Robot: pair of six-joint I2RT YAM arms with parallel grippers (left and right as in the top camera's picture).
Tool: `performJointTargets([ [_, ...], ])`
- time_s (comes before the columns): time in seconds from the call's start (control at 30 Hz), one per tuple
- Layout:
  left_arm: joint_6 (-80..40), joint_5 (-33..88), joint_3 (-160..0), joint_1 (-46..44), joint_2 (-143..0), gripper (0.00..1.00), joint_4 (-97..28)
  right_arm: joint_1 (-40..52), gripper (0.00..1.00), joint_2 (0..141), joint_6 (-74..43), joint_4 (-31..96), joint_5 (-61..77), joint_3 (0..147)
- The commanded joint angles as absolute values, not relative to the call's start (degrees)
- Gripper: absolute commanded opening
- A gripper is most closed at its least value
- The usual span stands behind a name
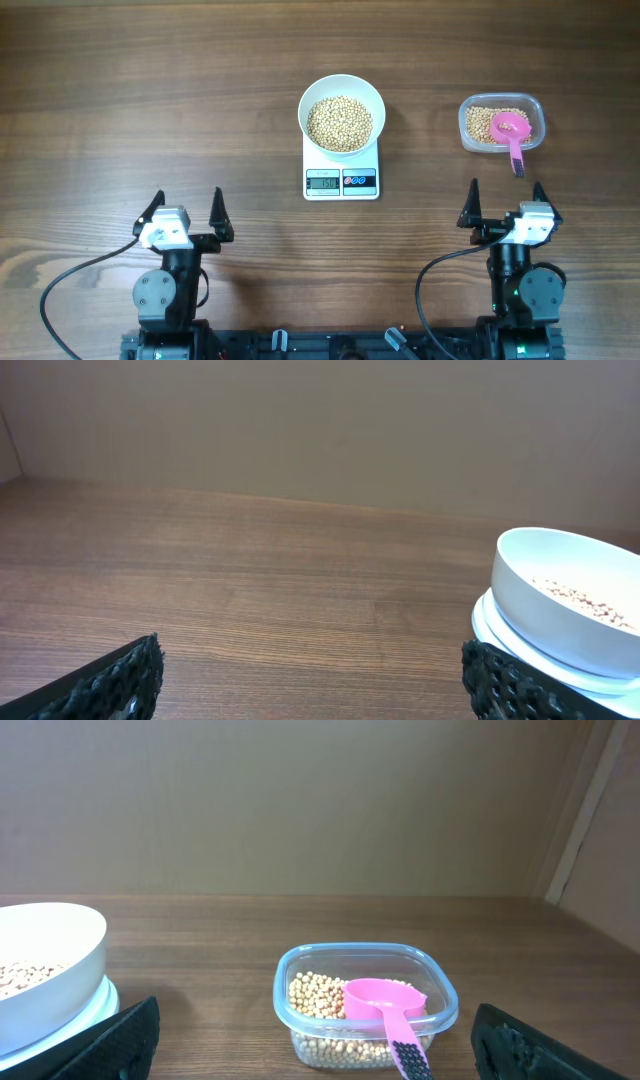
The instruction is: Scoop item into bowl and weigh 150g on scale
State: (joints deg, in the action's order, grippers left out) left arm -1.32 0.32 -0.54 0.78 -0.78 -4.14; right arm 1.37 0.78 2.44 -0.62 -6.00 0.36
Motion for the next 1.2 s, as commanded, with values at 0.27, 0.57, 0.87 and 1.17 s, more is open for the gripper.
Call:
performJointTargets([
  [0.27,2.7,0.6,-0.3,-1.7,-0.2,1.00,-4.5,1.7,1.00,0.4,1.9,-0.8,-5.1,0.3],
  [0.57,2.8,0.4,-0.3,-1.7,-0.2,1.00,-4.4,1.7,1.00,0.4,1.9,-0.8,-5.1,0.3],
  [0.87,2.8,0.4,-0.3,-1.7,-0.2,1.00,-4.4,1.7,1.00,0.4,1.9,-0.8,-5.1,0.3],
  [1.17,2.8,0.4,-0.3,-1.7,-0.2,1.00,-4.4,1.7,1.00,0.4,1.9,-0.8,-5.1,0.3],
])
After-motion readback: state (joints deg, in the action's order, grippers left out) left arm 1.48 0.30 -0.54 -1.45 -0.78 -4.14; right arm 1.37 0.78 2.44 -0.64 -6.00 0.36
